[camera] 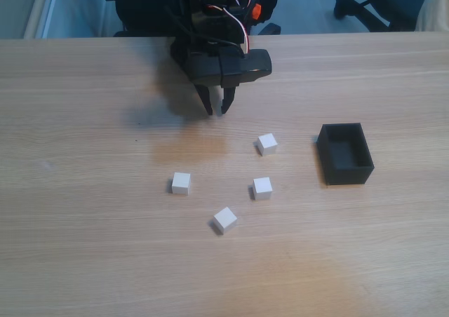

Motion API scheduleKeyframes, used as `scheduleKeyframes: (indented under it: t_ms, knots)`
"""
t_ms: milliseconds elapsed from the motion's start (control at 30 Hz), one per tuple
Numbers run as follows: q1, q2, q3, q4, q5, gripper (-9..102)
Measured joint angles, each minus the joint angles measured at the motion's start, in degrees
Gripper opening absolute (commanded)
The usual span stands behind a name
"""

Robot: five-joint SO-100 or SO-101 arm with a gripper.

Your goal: Pick blocks and place them in the box.

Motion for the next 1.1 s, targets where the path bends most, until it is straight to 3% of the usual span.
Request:
scheduleKeyframes:
  t_ms: [1100]
  knots:
    - [0.18,0.0,0.0,-0.35,-1.23,2]
